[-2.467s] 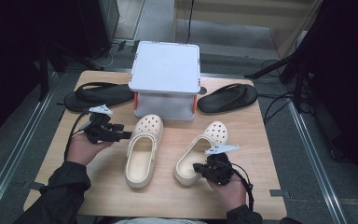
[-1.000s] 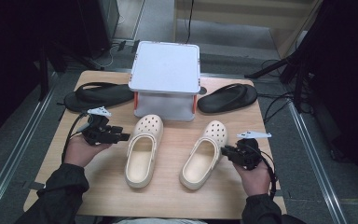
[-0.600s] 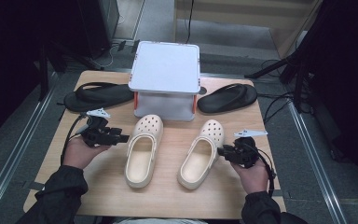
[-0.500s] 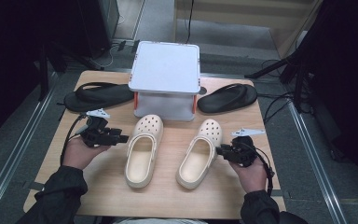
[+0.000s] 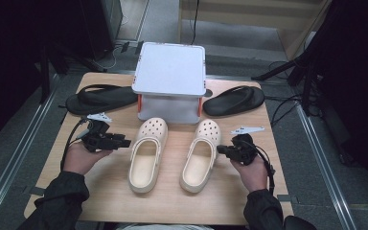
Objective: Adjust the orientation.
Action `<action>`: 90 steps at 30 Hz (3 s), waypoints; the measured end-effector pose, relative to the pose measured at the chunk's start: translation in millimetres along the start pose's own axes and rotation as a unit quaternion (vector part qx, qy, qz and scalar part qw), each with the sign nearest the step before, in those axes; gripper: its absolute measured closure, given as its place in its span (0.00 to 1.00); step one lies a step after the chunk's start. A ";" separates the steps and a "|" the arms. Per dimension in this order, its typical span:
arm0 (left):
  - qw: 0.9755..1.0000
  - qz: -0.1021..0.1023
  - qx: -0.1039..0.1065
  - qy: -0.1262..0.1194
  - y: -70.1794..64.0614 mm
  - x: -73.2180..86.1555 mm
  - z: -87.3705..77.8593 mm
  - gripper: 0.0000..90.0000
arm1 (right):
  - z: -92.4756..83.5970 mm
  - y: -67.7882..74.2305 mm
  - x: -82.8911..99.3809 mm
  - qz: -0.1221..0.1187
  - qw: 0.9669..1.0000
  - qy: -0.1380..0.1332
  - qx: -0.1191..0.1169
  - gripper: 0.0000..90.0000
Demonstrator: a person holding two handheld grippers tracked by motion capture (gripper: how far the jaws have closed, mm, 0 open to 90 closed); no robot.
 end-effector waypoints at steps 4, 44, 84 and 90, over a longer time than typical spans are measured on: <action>1.000 0.002 0.000 0.007 -0.4 1.4 4.3 0.63 | 10.0 8.4 -6.7 -0.018 1.000 0.005 -0.012 1.00; 0.998 0.029 0.049 0.033 -24.6 5.2 20.2 0.93 | 43.6 59.2 -13.7 -0.039 0.998 0.006 -0.046 1.00; 0.997 0.027 0.060 -0.030 -39.1 -24.2 -4.4 0.78 | -14.7 86.9 1.0 -0.037 0.996 -0.061 -0.060 0.80; 0.997 0.039 0.060 -0.028 -32.3 -39.0 -10.9 0.97 | -11.0 105.1 11.8 -0.045 0.995 -0.052 -0.070 0.78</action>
Point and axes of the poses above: each handheld gripper's, and its own axes: z roughly forward along the jaws, x roughly out of its underside, y roughly to its left, the point moved 7 cm from there along z, roughly forward along the jaws, and after that the axes turned 13 degrees about z, right-handed, at the moved point
